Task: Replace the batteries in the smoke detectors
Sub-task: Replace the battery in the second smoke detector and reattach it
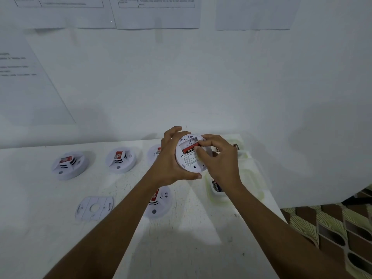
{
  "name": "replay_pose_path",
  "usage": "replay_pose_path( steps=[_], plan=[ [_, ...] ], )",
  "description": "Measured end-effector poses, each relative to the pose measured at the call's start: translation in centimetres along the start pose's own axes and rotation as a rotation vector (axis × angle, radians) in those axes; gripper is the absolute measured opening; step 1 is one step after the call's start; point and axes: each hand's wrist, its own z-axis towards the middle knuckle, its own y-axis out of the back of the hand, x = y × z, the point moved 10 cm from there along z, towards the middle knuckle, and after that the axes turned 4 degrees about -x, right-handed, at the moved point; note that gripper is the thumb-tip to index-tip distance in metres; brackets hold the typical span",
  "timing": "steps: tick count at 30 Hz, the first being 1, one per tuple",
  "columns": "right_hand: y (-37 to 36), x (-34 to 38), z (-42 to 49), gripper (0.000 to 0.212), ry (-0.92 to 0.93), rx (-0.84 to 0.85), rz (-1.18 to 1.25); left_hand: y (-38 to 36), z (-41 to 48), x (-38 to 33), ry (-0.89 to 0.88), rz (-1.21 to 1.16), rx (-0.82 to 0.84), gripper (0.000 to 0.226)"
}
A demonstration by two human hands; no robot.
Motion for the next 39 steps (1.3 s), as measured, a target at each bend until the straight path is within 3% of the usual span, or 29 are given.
replay_pose_path(
  steps=[8, 13, 15, 20, 23, 33, 39],
  plan=[
    [-0.4, -0.8, 0.9, 0.013, 0.133, 0.140, -0.148, -0.5, 0.1, 1.5, 0.010, 0.023, 0.050, 0.099],
    [0.9, -2.4, 4.8, 0.011, -0.007, 0.197, -0.139, 0.3, 0.7, 3.3, 0.072, 0.036, 0.066, 0.105],
    [1.9, -4.1, 7.0, 0.011, -0.036, 0.190, -0.300, 0.6, 1.0, 4.0, 0.087, 0.047, 0.069, 0.107],
    [0.5, -9.9, 9.5, 0.018, -0.172, 0.451, -0.771, 0.8, 1.3, 4.6, 0.079, 0.074, 0.060, 0.111],
    [-0.2, -11.1, 10.0, 0.021, -0.193, 0.470, -0.895, 0.8, 1.6, 4.7, 0.058, 0.081, 0.048, 0.110],
    [-2.7, -12.7, 10.1, 0.022, -0.193, 0.546, -0.927, 1.1, 2.1, 5.0, 0.047, 0.086, 0.019, 0.112],
    [-2.1, -9.6, 10.1, 0.017, -0.218, 0.544, -0.683, 1.1, 2.1, 5.4, 0.069, 0.067, 0.029, 0.112]
  ],
)
